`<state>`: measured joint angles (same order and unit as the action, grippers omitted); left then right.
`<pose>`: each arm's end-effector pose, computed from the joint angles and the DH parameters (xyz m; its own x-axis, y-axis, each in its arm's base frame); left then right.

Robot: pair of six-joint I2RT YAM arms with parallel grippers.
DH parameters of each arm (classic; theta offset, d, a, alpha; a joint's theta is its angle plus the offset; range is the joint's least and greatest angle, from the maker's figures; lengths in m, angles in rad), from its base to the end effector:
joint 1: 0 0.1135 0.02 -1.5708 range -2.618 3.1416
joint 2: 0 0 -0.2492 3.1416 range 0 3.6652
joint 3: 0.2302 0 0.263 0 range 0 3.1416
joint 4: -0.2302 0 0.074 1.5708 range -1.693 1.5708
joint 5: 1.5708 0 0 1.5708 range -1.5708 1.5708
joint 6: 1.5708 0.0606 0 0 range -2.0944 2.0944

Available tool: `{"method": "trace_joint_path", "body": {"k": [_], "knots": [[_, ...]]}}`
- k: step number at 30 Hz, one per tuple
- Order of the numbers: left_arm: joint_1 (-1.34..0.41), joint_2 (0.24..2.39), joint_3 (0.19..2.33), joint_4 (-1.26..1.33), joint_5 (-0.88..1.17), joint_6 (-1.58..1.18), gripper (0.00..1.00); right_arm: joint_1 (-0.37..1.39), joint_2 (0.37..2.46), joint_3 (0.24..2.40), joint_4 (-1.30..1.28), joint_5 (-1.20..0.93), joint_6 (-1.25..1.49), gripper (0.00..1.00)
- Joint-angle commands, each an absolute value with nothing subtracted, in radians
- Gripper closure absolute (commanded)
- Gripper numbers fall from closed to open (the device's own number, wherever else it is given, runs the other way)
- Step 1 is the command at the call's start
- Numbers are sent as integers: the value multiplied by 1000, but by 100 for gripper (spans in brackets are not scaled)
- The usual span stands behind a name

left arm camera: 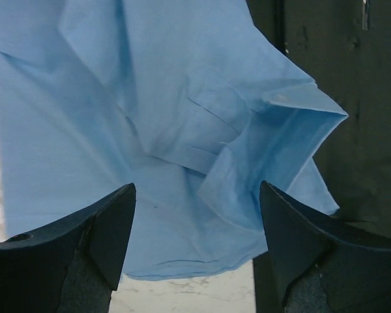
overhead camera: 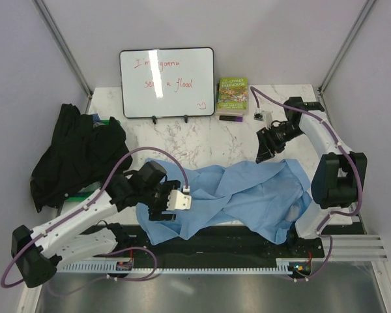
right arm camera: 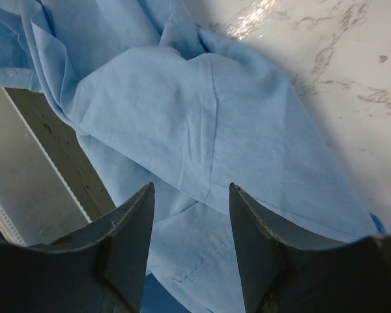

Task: Fold and stack the long sleeve shirts
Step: Flatten the shirt out

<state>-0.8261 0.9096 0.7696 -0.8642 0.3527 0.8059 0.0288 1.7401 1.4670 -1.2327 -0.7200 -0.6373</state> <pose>0.1196 -0.1606 0.2235 0.1925 0.7901 -0.5820 0.9774 -0.1016 0.1854 0.3312 0.0495 0.2286 -0.7633 -0.4695 -0.4437 -0.6453 0.5859 0.4902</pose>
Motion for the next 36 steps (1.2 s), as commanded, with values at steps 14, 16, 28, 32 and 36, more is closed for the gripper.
{"method": "trace_joint_path", "body": {"k": [14, 16, 28, 32, 36], "knots": [[-816, 1098, 855, -895, 100, 739, 98, 45, 1697, 1446, -1252, -730, -680, 46], [-760, 1101, 963, -816, 17, 805, 98, 40, 1709, 1485, -1253, -733, -670, 46], [-729, 927, 1231, -592, 414, 1320, 98, 14, 1717, 1718, -1279, -818, -606, 44], [-738, 732, 1013, -580, 436, 1402, 98, 14, 1710, 1712, -1279, -860, -606, 37], [-738, 573, 890, -581, 466, 1468, 98, 37, 1713, 1718, -1279, -936, -586, 33]]}}
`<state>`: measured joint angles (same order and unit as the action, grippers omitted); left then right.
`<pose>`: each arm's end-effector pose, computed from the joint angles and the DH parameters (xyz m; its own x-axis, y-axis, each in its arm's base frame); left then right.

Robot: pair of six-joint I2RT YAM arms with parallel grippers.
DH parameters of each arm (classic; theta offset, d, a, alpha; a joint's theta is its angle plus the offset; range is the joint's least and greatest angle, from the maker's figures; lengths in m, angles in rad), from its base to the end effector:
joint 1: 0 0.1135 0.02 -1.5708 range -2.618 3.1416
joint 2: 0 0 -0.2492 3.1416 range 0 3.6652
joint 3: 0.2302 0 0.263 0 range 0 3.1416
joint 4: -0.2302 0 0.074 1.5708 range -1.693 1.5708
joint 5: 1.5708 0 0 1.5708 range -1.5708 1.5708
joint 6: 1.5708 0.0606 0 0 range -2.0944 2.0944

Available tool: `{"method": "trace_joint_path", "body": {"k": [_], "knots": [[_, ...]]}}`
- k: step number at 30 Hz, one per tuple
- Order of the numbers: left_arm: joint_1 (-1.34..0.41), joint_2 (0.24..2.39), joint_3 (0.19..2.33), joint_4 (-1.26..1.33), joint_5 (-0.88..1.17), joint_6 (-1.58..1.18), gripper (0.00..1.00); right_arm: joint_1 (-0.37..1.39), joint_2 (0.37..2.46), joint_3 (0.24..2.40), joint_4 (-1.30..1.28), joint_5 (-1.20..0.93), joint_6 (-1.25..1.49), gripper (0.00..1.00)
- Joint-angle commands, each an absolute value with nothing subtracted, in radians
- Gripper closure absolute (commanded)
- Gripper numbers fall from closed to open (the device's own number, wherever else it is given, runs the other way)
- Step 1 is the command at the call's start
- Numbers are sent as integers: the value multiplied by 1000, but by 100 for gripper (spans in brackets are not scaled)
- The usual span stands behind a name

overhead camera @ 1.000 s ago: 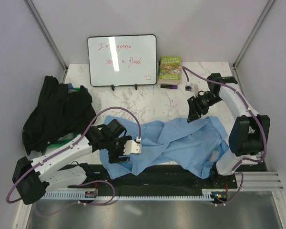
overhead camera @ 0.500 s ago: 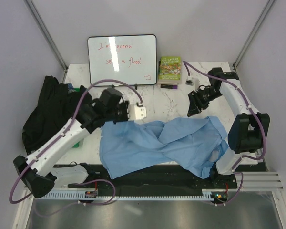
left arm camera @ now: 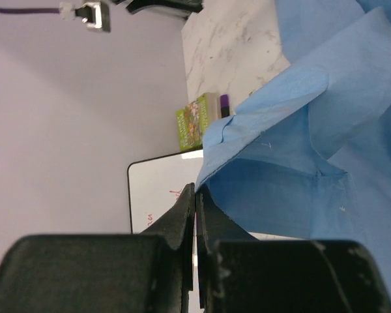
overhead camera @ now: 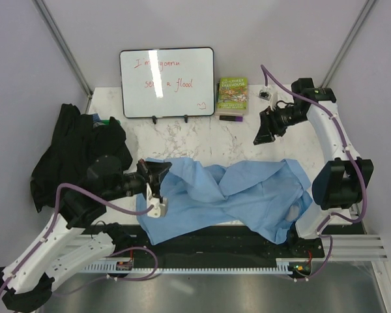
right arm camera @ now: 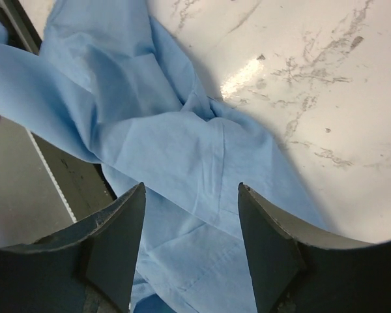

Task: Fold and stack the long sleeve shirts
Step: Flatten the shirt out

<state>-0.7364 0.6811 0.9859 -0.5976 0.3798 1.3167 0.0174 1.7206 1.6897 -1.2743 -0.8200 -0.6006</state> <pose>0.1163 -0.1358 0.3669 0.8045 0.4840 -0.3442 0.4299 -0.0746 0.8998 0.3444 0.0503 0.3007 -0.6808 -0.3974 -0.6153 -0.7133 0.5505 0.4337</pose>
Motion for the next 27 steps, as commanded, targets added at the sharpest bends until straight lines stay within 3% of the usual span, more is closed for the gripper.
{"method": "trace_joint_path", "body": {"k": [1, 6, 10, 14, 20, 24, 25, 27], "knots": [[-738, 537, 835, -584, 524, 1485, 98, 47, 1716, 1724, -1278, -962, -580, 33], [-738, 283, 664, -751, 708, 1710, 98, 187, 1720, 1694, -1215, -1028, -505, 32], [-738, 250, 623, -888, 752, 1687, 98, 346, 1700, 1559, -1098, -930, -436, 33], [-738, 305, 652, -1006, 719, 1551, 79, 509, 1680, 1461, -1086, -680, -515, 34], [-738, 255, 638, -1207, 747, 1490, 76, 597, 1666, 1385, -1025, -515, -561, 35], [-738, 235, 600, -1215, 639, 1379, 69, 659, 1686, 1387, -1035, -499, -578, 36], [-738, 247, 600, -1203, 611, 1279, 59, 682, 1684, 1373, -1035, -485, -578, 36], [-736, 297, 606, -1146, 539, 1171, 54, 707, 1683, 1344, -1020, -459, -565, 37]]}}
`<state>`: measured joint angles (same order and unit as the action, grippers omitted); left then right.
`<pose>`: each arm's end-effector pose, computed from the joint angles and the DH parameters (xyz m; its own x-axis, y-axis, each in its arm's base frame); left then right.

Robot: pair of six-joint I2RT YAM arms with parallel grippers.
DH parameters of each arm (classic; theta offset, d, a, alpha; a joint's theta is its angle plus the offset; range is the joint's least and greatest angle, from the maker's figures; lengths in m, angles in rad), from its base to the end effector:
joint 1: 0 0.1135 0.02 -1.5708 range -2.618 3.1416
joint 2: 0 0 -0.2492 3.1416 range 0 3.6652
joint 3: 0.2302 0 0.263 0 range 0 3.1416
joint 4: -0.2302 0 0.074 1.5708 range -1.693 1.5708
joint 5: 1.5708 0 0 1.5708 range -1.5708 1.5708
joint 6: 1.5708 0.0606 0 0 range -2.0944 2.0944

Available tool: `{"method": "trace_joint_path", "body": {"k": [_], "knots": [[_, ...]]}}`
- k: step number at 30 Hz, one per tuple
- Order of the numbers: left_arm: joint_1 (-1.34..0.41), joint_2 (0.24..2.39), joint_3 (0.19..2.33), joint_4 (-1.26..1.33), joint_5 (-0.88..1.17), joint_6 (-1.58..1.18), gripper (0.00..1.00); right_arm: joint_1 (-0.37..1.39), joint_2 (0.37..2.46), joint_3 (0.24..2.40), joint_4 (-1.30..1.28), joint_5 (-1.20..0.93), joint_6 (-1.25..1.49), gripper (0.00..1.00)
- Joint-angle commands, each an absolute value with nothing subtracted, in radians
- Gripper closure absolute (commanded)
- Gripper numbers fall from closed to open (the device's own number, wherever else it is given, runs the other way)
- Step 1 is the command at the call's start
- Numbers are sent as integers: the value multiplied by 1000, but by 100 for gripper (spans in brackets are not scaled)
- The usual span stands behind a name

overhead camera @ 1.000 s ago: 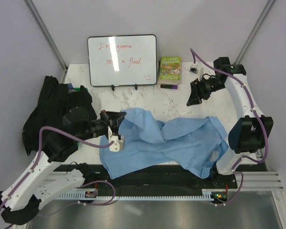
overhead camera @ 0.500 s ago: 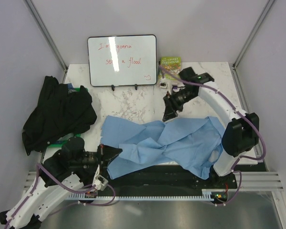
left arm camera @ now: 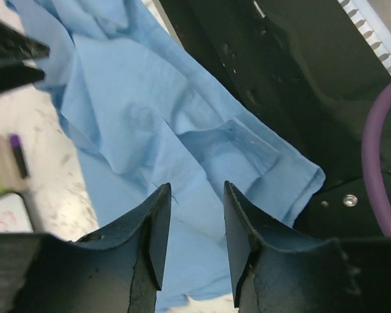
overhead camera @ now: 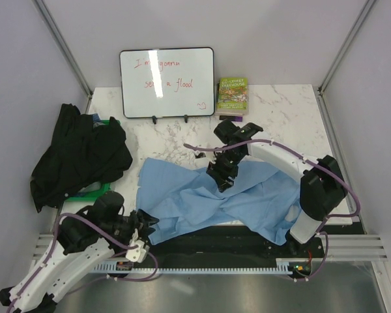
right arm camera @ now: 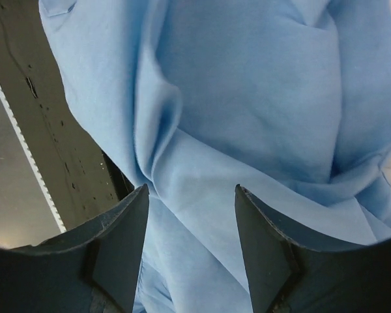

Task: Fold and stack the long sleeve shirts
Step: Flatten the shirt out

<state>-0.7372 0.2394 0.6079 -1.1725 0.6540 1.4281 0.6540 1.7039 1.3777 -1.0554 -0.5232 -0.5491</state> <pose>0.0344 -0.0810 0.2329 0.7616 0.3696 -0.5323 0.6480 -0.4360 0.6245 0.2504 0.2301 0.2111 -0.3509 -0.8386 -0.4165 -0.9200 0.2258 0.3204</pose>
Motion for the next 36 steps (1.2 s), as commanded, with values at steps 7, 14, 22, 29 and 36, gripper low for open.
{"method": "trace_joint_path", "body": {"k": [7, 14, 22, 29, 36], "knots": [[-736, 379, 660, -1022, 497, 858, 50, 762, 1706, 1328, -942, -353, -522, 45], [-736, 348, 658, -982, 400, 758, 51, 765, 1665, 1284, -959, -298, -549, 58], [-736, 417, 695, -969, 371, 664, 50, 737, 1540, 1238, -1009, -265, -594, 48], [-735, 603, 813, -976, 376, 523, 49, 715, 1493, 1154, -980, -207, -629, 43], [-641, 790, 1042, -1044, 405, 448, 46, 715, 1445, 1074, -859, -204, -584, 41]]}}
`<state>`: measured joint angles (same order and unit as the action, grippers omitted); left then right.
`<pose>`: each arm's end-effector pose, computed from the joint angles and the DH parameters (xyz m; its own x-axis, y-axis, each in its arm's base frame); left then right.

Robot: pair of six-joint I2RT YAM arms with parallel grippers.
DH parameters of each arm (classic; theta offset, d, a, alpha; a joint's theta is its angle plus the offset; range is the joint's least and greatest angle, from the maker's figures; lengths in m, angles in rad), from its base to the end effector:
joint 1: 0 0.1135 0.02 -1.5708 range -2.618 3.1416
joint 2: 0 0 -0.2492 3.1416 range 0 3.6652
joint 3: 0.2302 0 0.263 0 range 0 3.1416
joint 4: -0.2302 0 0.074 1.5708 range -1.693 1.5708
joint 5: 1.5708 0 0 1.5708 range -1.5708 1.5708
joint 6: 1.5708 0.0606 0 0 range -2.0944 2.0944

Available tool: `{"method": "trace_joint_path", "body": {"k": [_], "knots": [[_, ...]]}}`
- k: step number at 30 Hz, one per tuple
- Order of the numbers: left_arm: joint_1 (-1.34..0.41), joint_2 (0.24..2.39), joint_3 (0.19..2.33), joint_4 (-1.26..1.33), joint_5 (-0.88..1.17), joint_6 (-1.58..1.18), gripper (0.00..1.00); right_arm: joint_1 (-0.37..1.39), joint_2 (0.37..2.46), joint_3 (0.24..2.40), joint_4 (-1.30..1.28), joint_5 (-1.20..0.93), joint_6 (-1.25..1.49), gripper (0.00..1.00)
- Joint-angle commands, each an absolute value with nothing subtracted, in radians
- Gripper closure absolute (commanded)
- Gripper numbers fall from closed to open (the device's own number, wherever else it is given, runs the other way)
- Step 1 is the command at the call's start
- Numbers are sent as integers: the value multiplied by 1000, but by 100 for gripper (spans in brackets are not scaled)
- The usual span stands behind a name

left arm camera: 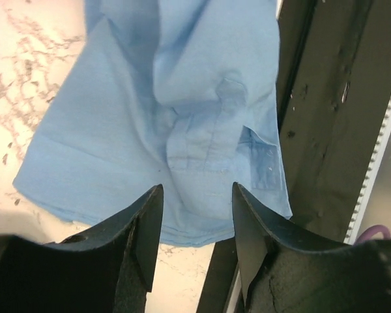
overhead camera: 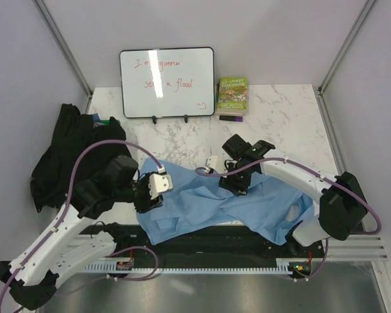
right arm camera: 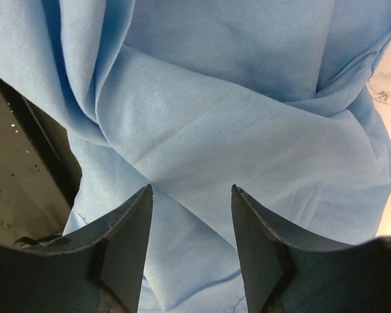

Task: Fold and stack the long sleeve shirts
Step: Flatten the shirt out

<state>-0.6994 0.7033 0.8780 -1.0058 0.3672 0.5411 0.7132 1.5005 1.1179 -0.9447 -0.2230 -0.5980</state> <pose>0.1082 -0.1194 0.2818 -0.0796 0.6952 -0.7144 0.9649 0.2337 0.1199 0.2140 0.2028 0.1930 -0.2247 -0.9204 -0.3201 -0.9739 0.2233 0.0416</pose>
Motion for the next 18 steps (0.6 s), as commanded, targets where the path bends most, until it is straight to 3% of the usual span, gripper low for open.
{"method": "trace_joint_path", "body": {"k": [1, 7, 11, 14, 16, 17, 18], "knots": [[-580, 823, 1083, -1069, 423, 425, 46, 715, 1440, 1068, -850, -203, -586, 41], [-251, 1162, 1279, -1231, 738, 330, 41, 715, 1445, 1035, -813, -187, -594, 42], [-219, 1273, 1293, -1266, 764, 350, 32, 716, 1437, 1019, -755, -129, -569, 48], [-219, 1292, 1269, -1250, 712, 356, 32, 715, 1424, 1044, -735, -95, -555, 69], [-218, 1310, 1262, -1250, 709, 368, 33, 713, 1402, 1068, -738, -80, -545, 93], [-218, 1319, 1262, -1252, 709, 370, 34, 713, 1394, 1090, -739, -66, -543, 100], [-219, 1331, 1259, -1253, 713, 382, 34, 703, 1385, 1104, -738, -64, -540, 100]]}}
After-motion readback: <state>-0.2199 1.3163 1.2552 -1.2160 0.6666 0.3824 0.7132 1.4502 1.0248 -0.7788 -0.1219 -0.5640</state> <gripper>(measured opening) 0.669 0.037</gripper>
